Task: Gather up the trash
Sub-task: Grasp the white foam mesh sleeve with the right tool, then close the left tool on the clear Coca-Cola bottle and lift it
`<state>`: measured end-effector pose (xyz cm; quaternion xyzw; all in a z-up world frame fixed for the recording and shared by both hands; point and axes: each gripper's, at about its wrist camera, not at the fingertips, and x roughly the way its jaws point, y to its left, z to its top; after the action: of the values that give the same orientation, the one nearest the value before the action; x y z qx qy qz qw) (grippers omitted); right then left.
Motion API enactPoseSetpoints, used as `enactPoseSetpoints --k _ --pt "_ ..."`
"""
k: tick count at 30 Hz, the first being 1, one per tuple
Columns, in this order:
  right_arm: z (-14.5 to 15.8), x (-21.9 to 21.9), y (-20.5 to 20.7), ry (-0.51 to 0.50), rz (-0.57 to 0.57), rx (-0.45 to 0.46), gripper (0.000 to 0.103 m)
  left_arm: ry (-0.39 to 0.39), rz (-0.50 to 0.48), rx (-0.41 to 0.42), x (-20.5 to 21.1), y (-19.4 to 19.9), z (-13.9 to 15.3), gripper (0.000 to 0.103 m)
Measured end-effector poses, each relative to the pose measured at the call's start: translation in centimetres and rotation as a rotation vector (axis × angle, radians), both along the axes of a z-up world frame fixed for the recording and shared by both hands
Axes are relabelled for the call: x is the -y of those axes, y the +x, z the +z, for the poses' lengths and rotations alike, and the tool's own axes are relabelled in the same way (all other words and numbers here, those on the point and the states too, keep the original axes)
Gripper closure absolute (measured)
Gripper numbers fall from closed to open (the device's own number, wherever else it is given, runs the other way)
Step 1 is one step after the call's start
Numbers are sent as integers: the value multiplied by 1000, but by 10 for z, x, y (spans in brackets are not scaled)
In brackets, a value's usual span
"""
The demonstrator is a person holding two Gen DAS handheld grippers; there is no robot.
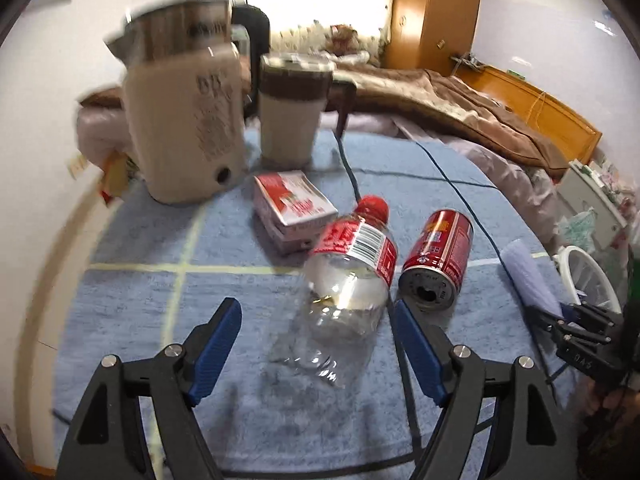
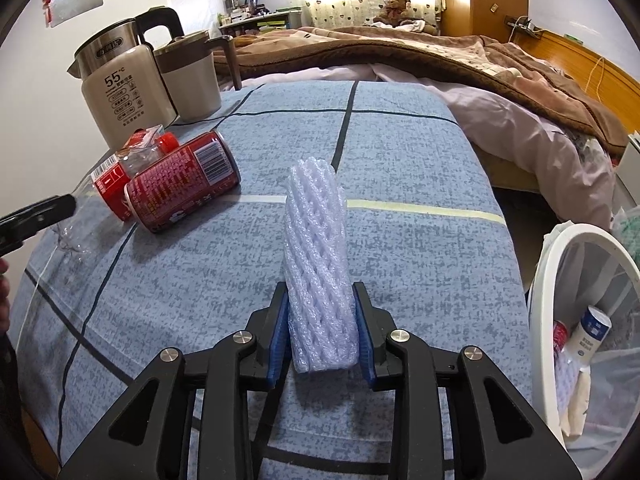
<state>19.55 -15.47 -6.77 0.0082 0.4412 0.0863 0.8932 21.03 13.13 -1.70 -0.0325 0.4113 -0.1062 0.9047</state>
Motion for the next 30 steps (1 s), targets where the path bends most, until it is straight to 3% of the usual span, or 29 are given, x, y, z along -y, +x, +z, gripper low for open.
enactPoseSetpoints --k 2,3,5,10,13,19,22,24,30 --pt "1 -1 1 -3 5 3 60 -79 -23 -50 -2 8 -6 22" --pt "1 -1 1 -9 6 6 51 -84 -23 -55 -2 11 -8 22" --pt "2 -2 2 -27 2 13 46 -48 -3 -53 1 15 -11 22" --pt "3 1 6 -12 -18 10 46 -71 -30 -71 8 21 -12 22" --pt "4 2 8 7 -16 15 46 -47 -34 -73 14 20 -14 23" --pt "1 5 13 53 -41 -8 46 -90 -33 -79 19 21 -17 26" --pt "2 7 12 59 -53 -9 55 -80 -39 -86 23 21 -18 36" --pt "1 8 12 56 -61 -9 66 -83 -36 -93 24 21 -20 38" --pt "2 10 9 73 -58 -1 72 -82 -12 -81 23 17 -18 38"
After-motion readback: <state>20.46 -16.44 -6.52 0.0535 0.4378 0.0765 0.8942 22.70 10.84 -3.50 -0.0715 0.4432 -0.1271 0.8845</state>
